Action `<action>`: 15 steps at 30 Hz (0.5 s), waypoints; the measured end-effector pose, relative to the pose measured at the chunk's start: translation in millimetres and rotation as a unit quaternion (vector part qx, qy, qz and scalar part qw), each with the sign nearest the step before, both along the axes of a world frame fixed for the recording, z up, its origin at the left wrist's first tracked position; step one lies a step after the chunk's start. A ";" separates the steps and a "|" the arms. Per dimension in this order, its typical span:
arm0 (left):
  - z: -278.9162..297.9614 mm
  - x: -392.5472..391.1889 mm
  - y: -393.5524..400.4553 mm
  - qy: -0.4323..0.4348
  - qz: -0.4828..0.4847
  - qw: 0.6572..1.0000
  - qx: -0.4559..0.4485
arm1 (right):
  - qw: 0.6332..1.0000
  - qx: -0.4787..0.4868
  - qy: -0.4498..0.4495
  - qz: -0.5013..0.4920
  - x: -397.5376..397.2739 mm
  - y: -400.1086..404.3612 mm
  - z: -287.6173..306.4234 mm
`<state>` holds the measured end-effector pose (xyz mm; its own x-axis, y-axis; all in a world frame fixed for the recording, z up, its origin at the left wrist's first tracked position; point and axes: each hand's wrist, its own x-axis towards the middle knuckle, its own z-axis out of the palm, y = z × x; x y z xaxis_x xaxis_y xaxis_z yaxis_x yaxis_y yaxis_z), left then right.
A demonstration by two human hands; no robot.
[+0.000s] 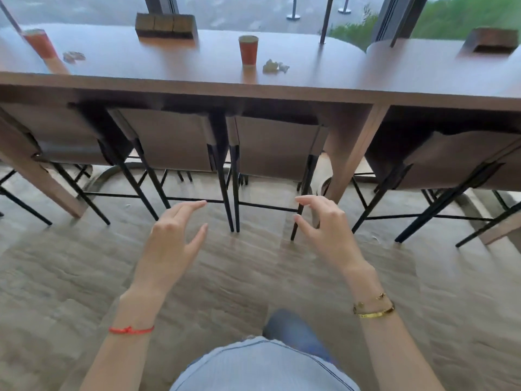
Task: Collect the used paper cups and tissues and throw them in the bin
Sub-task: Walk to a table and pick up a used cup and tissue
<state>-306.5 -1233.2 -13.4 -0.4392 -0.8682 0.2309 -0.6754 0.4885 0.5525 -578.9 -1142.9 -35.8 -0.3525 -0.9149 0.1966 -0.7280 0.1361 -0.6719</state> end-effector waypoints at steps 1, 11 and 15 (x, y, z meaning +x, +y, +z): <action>0.2 -6.9 -18.1 0.001 -0.003 1.000 0.001 | 1.000 0.001 0.001 -0.003 -6.6 -15.6 -0.5; -8.4 -115.7 -212.1 0.034 -0.016 0.999 -0.016 | 1.000 -0.011 0.011 -0.010 -102.4 -212.0 -6.4; 6.5 -170.5 -299.7 0.049 -0.002 0.998 -0.049 | 0.999 -0.040 0.022 -0.018 -150.7 -306.6 9.2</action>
<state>-477.0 -1532.8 -7.0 -0.4141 -0.8373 0.3571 -0.6180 0.5466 0.5651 -729.6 -1449.5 -26.6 -0.3743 -0.8824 0.2850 -0.7530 0.1099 -0.6487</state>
